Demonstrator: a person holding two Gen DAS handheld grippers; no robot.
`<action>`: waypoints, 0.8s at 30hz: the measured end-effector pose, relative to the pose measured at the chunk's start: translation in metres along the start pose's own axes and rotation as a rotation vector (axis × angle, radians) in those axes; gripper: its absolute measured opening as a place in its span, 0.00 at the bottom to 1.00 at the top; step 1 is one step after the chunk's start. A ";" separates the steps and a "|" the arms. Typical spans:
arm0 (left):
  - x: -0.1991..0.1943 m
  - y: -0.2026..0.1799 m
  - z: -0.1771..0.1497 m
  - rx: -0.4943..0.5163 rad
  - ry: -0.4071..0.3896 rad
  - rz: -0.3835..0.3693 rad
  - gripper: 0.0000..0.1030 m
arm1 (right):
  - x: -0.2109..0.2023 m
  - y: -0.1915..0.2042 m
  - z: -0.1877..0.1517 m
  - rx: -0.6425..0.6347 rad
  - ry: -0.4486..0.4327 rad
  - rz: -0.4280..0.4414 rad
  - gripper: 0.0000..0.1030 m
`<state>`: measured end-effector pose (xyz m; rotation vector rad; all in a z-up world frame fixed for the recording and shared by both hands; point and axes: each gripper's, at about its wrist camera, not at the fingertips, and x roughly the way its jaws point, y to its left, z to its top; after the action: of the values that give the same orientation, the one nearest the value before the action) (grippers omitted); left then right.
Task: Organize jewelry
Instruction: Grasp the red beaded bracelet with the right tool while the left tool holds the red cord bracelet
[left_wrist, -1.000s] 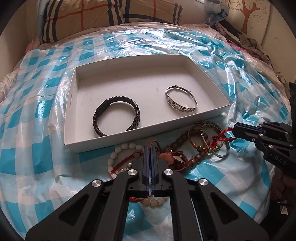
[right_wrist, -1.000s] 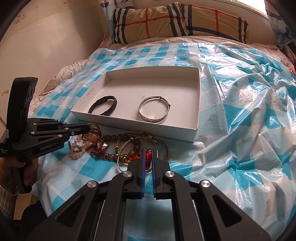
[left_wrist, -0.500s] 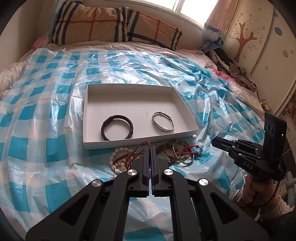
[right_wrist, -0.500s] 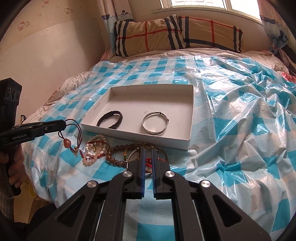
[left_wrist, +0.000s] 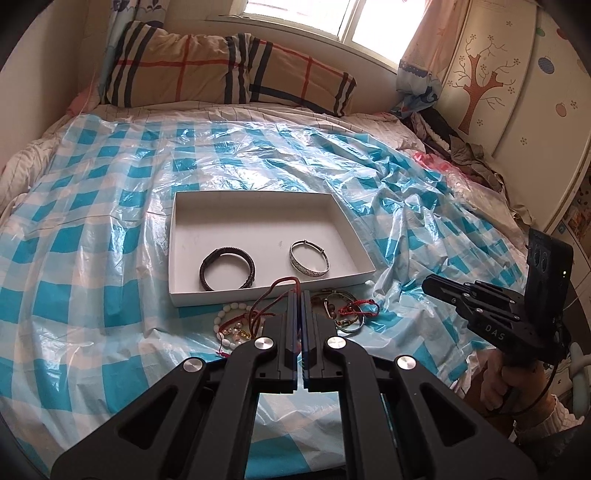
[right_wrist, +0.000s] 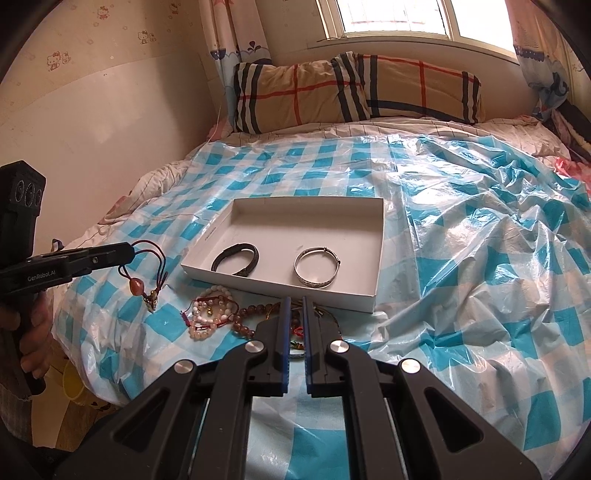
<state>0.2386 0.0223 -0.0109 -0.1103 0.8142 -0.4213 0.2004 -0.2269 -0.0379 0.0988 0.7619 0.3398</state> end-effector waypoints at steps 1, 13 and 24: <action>-0.003 -0.001 -0.001 0.000 -0.003 -0.001 0.02 | 0.000 0.000 0.000 -0.002 0.005 -0.009 0.07; -0.004 -0.011 -0.008 0.007 -0.001 -0.026 0.02 | 0.098 -0.024 -0.018 -0.020 0.215 -0.061 0.58; 0.013 -0.001 -0.006 -0.020 0.005 -0.026 0.02 | 0.061 -0.012 -0.012 -0.004 0.136 -0.035 0.08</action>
<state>0.2421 0.0169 -0.0234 -0.1389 0.8227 -0.4382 0.2363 -0.2180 -0.0897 0.0588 0.8961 0.3171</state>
